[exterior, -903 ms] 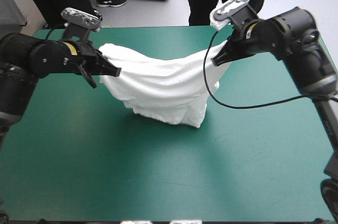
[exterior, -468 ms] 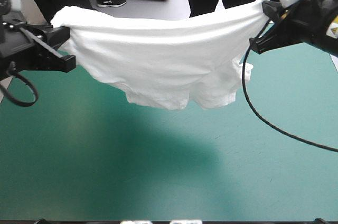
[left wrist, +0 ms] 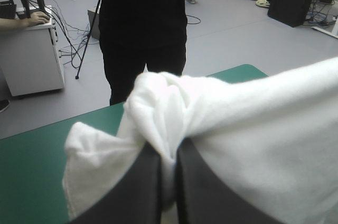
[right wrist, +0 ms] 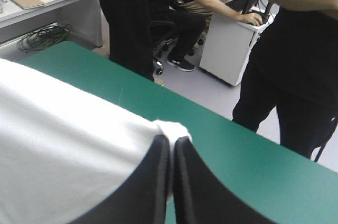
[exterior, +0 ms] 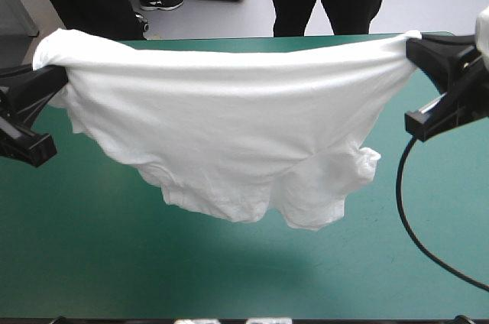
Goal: Fold the cloth
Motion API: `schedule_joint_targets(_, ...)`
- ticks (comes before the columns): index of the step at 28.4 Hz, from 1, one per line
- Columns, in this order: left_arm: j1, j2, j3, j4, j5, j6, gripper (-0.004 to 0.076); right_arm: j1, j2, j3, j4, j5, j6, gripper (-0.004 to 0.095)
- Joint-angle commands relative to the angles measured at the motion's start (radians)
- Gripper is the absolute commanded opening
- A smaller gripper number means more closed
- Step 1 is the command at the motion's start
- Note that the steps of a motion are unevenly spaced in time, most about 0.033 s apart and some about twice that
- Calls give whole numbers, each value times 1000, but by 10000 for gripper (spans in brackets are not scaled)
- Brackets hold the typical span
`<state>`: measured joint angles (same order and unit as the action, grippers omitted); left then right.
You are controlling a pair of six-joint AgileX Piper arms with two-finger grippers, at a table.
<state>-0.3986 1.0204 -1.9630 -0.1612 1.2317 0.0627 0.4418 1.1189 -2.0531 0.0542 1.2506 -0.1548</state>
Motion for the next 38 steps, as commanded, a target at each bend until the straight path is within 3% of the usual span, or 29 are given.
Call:
schedule_joint_targets(1, 0, -35, 73, -53, 61, -24, -17, -3, -63, 112, 46, -1, 17, -17)
schedule_joint_targets(5, 0, -68, 235, -103, 61, -43, -17, -3, -112, 291, 109, -1, 36, -17)
schedule_joint_targets(10, 0, -78, 451, -105, 61, -80, -17, -3, -113, 462, 107, -4, 48, -17)
schedule_joint_targets(17, 0, 51, 625, -75, 20, -93, -17, -3, 15, 622, 16, -83, 23, -17)
schedule_joint_targets(26, 0, 365, 627, 56, -232, -85, -17, -3, 281, 626, -208, -283, 29, -17)
schedule_joint_targets(35, 0, 587, 573, 194, -553, -90, -17, -10, 477, 535, -426, -417, 155, -18)
schedule_joint_targets(38, 0, 660, 507, 198, -558, -92, -17, -54, 551, 456, -376, -426, 155, -17)
